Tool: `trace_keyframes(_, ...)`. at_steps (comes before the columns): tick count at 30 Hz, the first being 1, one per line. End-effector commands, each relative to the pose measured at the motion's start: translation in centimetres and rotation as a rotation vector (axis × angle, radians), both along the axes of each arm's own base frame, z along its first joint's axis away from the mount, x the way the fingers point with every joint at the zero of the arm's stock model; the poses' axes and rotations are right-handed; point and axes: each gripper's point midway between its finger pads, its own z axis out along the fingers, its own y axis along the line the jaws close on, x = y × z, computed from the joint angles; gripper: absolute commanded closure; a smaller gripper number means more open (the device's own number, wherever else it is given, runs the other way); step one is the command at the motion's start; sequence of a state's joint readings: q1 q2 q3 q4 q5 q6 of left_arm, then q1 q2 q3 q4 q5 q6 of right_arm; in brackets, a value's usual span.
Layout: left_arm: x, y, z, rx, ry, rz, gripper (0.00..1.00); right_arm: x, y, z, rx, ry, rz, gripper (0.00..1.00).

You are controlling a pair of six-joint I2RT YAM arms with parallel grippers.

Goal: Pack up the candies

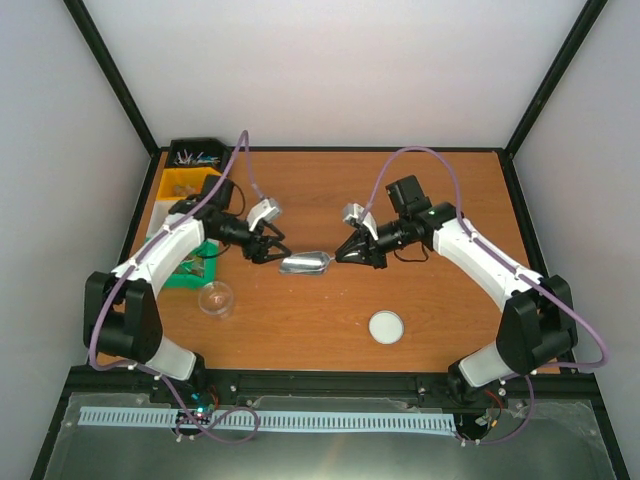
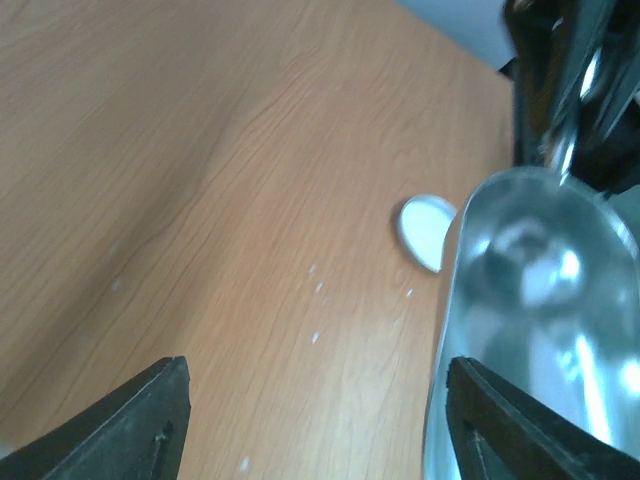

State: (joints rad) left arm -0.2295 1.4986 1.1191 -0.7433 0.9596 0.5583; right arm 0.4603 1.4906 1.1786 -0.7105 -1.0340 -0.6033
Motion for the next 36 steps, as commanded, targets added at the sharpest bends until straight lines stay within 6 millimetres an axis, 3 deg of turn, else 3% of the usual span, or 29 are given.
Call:
trace_keyframes(1, -1.1, 5.4, -1.8, 0.192, -0.006, -0.009, 0.26, 0.7, -1.0, 0.8, 0.020, -0.037, -0.047, 0.97)
trace_keyframes(7, -3.0, 12.9, -3.9, 0.419, -0.031, -0.036, 0.06, 0.9, -2.0, 0.1, 0.010, -0.049, -0.079, 0.97)
trace_keyframes(11, -4.4, 17.1, -4.1, 0.549, -0.076, -0.048, 0.05, 0.8, -2.2, -0.3, 0.009, -0.046, -0.082, 0.97)
trace_keyframes(14, -6.0, 19.0, -4.2, 0.618, -0.090, -0.091, 0.08, 0.8, -2.2, -0.4, 0.011, -0.043, -0.082, 0.97)
trace_keyframes(18, -8.6, 20.8, -6.0, 0.739, -0.084, -0.176, 0.14, 0.9, -2.2, -0.4, 0.014, -0.042, -0.083, 0.97)
trace_keyframes(24, -10.5, 23.0, -9.2, 0.890, -0.068, -0.213, 0.19, 1.0, -2.3, -0.4, 0.023, -0.044, -0.084, 0.97)
trace_keyframes(32, -10.5, 24.8, -11.5, 1.002, -0.069, -0.216, 0.22, 1.1, -2.4, 0.3, 0.038, -0.049, -0.081, 0.97)
trace_keyframes(36, -9.4, 24.4, -12.3, 0.980, -0.103, -0.177, 0.25, 1.1, -2.5, 0.3, 0.044, -0.052, -0.082, 0.97)
